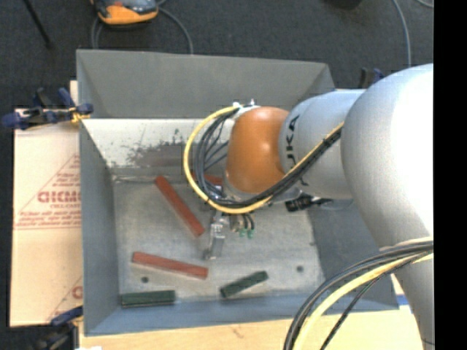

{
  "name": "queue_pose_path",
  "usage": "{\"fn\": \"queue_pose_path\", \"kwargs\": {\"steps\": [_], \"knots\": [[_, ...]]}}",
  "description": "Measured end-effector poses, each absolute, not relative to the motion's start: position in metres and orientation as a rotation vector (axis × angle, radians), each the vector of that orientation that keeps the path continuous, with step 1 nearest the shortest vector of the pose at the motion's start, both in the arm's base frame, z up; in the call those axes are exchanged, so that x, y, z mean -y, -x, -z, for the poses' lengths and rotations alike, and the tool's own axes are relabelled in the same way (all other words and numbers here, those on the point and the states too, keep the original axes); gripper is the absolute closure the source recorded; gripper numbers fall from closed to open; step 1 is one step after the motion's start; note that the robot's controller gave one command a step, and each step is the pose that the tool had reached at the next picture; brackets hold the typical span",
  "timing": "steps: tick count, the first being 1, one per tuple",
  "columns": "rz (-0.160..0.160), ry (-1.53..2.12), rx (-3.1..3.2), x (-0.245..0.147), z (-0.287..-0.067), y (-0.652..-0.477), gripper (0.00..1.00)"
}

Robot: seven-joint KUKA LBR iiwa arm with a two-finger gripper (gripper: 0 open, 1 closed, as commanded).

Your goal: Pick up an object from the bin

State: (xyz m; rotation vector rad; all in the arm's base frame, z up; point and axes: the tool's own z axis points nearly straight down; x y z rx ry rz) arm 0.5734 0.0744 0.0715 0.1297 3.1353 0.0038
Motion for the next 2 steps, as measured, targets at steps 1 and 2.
{"fn": "queue_pose_path", "kwargs": {"steps": [1,2], "knots": [[-0.004,-0.337,-3.118,-0.0989,-0.0711,-0.5868,1.0],[-0.004,-0.336,-3.118,-0.0989,-0.0712,-0.5868,1.0]]}}
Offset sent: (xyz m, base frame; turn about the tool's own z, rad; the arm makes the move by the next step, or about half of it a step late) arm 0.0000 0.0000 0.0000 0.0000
